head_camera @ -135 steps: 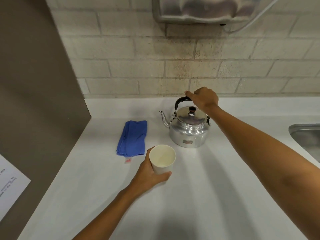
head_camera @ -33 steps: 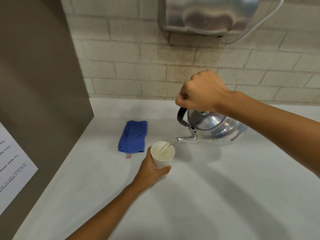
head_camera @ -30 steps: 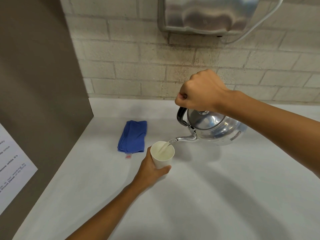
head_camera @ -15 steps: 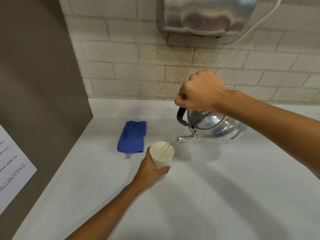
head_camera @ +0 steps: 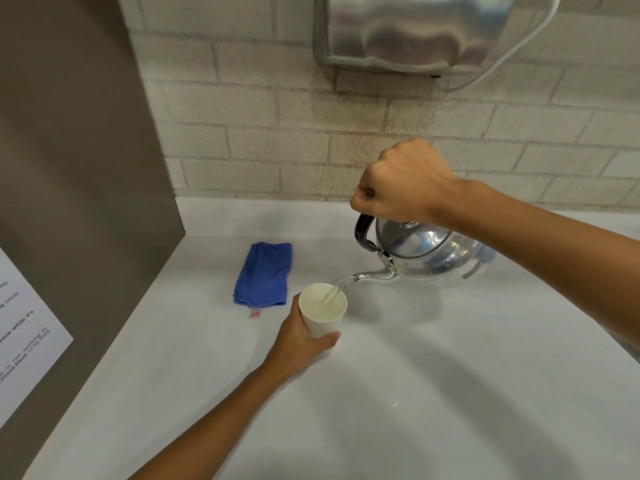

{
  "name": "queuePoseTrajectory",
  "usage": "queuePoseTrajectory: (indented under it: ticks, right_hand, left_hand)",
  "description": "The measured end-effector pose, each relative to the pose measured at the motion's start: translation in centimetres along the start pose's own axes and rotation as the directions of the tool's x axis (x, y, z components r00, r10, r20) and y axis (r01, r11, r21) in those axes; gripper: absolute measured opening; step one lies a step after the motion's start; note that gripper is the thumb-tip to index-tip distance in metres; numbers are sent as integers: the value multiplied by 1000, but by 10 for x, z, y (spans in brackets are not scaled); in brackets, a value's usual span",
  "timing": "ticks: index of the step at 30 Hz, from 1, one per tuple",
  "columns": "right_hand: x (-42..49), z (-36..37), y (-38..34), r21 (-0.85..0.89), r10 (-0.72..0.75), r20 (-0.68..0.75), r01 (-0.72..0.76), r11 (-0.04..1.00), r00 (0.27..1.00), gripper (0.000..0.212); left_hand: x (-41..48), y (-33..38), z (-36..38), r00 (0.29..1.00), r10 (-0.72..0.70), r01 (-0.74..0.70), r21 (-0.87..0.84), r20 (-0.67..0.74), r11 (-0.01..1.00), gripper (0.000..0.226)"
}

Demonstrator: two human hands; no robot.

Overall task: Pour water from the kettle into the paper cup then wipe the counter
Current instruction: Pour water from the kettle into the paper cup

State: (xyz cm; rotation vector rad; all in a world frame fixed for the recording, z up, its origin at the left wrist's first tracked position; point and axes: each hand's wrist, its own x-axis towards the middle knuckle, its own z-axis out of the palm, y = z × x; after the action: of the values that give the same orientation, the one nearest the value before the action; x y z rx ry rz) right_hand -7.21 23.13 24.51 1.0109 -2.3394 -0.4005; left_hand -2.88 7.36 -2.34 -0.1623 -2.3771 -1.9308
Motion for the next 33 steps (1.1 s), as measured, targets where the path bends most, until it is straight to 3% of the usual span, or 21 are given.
queuePoseTrajectory:
  ticks: [17, 23, 28, 33]
  right_hand:
    - [-5, 9, 4, 74, 60, -29, -58, 996, 998, 41]
    - [-8, 31, 17, 187, 189, -32, -179, 966, 982, 46]
    - [-9, 63, 43, 362, 421, 19, -398, 843, 907, 50]
    - [-3, 102, 60, 497, 632, 124, -599, 628, 765, 48]
  left_hand:
    - [0, 0, 0, 1000, 1, -1, 11, -8, 1000, 67]
    - [0, 1, -1, 1000, -6, 7, 49, -16, 999, 69]
    - [-1, 0, -2, 1000, -17, 17, 45, -12, 999, 68]
    - [-2, -2, -2, 1000, -19, 20, 46, -13, 999, 68]
